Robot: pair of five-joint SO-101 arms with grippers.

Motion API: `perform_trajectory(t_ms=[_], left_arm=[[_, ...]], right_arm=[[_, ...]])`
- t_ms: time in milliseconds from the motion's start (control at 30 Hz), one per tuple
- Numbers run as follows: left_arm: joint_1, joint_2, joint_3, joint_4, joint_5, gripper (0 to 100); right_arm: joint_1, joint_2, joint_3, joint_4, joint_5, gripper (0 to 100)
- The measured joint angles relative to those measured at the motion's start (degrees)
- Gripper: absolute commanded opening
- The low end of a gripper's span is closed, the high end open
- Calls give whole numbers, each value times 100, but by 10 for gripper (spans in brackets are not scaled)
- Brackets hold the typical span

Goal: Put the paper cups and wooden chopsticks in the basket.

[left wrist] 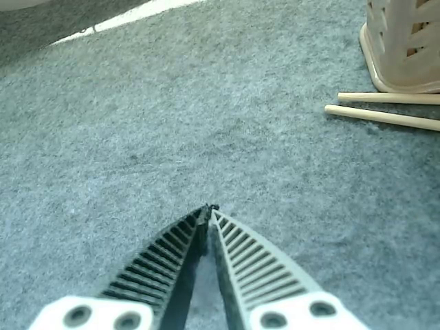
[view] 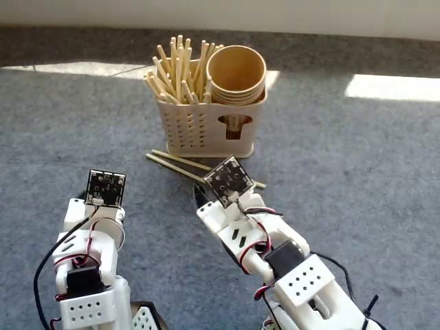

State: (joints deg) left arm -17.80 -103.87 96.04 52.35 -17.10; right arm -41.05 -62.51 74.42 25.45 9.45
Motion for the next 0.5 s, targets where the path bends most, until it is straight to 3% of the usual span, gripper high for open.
perform_trajectory(t_ms=[267,500], left_arm=[[0,0,0,0,0,5],[0,0,0,0,0,5]], right_arm=[[0,1705,-633,686,545,146],[62,3138,-1160,695,686,146]])
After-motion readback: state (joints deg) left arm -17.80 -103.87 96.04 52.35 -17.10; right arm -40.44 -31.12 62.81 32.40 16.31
